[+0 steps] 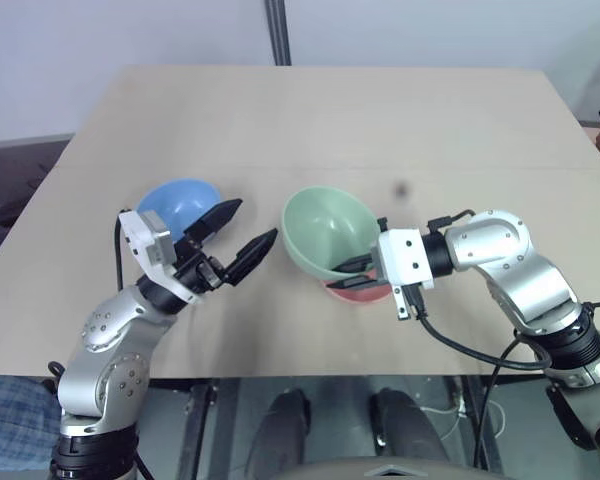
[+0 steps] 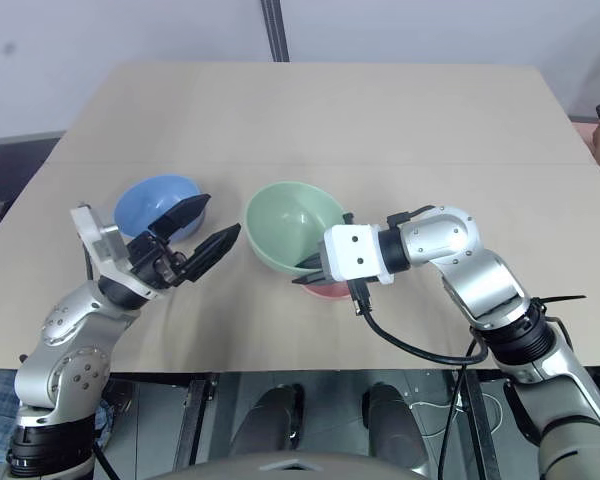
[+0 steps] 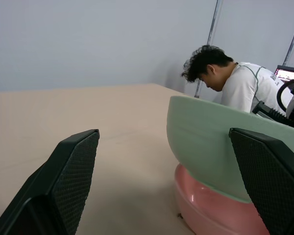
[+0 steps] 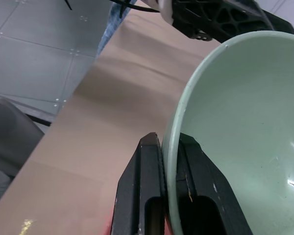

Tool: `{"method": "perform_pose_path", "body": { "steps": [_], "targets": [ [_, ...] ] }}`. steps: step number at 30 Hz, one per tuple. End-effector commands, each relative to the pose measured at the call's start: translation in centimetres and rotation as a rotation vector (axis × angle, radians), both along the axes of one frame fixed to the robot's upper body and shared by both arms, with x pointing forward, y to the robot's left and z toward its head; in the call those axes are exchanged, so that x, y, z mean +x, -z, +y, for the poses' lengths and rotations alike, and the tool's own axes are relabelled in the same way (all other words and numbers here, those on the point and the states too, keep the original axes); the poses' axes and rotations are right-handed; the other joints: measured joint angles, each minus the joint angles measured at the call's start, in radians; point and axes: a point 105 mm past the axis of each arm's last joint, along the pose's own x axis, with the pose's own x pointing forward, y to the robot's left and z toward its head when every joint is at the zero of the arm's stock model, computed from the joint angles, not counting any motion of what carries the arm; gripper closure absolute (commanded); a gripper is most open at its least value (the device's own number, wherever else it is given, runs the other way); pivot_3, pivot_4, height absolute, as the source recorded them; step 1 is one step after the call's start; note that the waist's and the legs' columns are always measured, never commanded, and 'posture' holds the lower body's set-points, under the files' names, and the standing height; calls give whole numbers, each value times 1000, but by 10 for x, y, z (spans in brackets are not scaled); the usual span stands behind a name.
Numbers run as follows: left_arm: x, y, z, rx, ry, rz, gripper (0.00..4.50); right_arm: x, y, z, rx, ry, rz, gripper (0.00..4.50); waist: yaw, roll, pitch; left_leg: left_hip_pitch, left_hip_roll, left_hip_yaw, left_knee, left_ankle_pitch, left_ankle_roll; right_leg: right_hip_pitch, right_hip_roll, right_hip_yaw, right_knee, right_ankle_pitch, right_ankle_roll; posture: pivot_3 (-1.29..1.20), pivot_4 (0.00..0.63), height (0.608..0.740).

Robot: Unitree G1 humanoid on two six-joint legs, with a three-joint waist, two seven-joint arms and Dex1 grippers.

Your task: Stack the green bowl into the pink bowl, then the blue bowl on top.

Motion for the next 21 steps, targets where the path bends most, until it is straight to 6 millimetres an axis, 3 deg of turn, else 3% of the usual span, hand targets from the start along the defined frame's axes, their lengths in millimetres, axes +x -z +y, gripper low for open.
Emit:
{"method": "perform_pose_path", "body": {
  "steps": [1,5,11,21],
  "targets": [
    [-4,-9,-1,6,20,-38,0,-6,-8,1,17,-11,-26,2859,0,0,0,0,0,0,0,0,0,0,0,0,0,0,0,0,150,740],
    [-5,-9,-2,5,27,-35,0,0,-9,1,28,31,-27,910,0,0,0,0,0,0,0,0,0,0,0,0,0,0,0,0,150,740],
    [-7,-8,-3,9,32,-32,0,6,-16,-11,34,73,-15,910,1,0,0,0,0,0,0,0,0,0,0,0,0,0,0,0,150,740],
    [-9,-7,0,5,8,-34,0,32,-30,-63,156,315,110,910,3,0,0,0,0,0,0,0,0,1,0,0,0,0,0,0,150,740]
  ]
}}
